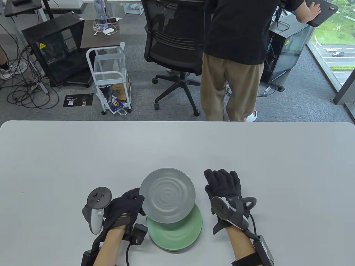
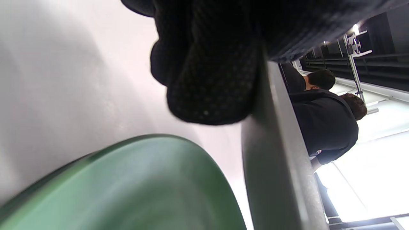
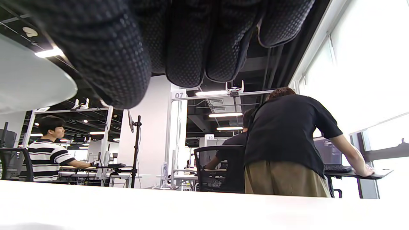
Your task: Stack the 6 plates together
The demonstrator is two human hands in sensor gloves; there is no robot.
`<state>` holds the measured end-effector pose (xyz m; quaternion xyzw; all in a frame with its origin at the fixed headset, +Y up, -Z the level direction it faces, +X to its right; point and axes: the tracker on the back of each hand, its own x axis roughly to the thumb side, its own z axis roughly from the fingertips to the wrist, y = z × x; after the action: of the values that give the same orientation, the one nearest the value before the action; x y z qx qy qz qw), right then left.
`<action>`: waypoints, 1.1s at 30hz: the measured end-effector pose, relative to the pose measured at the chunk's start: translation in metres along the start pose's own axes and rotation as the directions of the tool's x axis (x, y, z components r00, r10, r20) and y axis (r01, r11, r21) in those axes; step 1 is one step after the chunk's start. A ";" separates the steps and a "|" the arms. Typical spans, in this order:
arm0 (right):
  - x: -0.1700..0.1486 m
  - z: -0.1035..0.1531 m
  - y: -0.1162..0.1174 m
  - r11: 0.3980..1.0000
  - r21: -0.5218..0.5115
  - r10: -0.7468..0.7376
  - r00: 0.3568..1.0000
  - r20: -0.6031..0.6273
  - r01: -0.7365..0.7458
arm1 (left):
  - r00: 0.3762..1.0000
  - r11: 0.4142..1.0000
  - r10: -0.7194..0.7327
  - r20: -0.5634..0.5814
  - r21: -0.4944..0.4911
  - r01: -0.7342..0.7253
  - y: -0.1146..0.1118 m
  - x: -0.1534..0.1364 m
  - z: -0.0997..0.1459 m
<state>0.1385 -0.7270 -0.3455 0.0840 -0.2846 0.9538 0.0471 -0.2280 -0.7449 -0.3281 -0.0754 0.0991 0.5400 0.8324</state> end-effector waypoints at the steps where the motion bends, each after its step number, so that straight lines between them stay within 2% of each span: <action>1: -0.001 0.000 0.000 1.000 0.003 -0.001 1.000 -0.005 0.001 | 1.000 1.000 -0.010 0.001 -0.005 0.010 -0.001 0.000 0.000; 9: 0.001 0.001 0.002 1.000 0.010 -0.009 1.000 0.005 0.009 | 0.997 0.995 -0.079 0.013 -0.061 0.080 -0.005 0.003 -0.002; 11: 0.002 0.001 0.002 1.000 0.013 -0.009 1.000 0.010 0.009 | 0.996 0.991 -0.090 -0.002 -0.102 0.089 -0.007 0.001 -0.004; 15: 0.004 0.002 0.003 1.000 0.017 0.000 1.000 0.025 0.000 | 0.990 0.985 -0.130 -0.052 -0.121 0.123 -0.006 -0.002 -0.005; 21: 0.007 0.002 0.004 0.999 0.032 0.017 0.999 0.044 -0.018 | 0.911 0.912 -0.405 -0.072 0.037 0.408 -0.006 0.009 0.004; 25: 0.008 0.002 0.002 0.999 0.040 0.028 0.998 0.054 -0.030 | 0.903 0.900 -0.424 -0.073 0.076 0.429 -0.005 0.014 0.008; 28: 0.014 0.000 0.002 0.994 0.057 0.091 0.992 0.087 -0.096 | 0.850 0.836 -0.519 -0.093 0.149 0.527 -0.007 0.019 0.012; 30: 0.018 -0.001 0.002 0.980 0.082 0.170 0.979 0.116 -0.180 | 0.783 0.755 -0.611 -0.117 0.212 0.621 -0.010 0.023 0.014; 32: 0.023 -0.004 0.004 0.959 0.125 0.238 0.963 0.128 -0.254 | 0.692 0.642 -0.706 -0.151 0.276 0.715 -0.013 0.028 0.017; 33: 0.024 -0.005 0.005 0.953 0.149 0.246 0.961 0.127 -0.264 | 0.673 0.612 -0.722 -0.161 0.304 0.730 -0.014 0.029 0.018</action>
<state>0.1136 -0.7274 -0.3474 0.1009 -0.2156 0.9662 -0.0988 -0.2023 -0.7207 -0.3171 0.0315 0.1619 0.1303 0.9777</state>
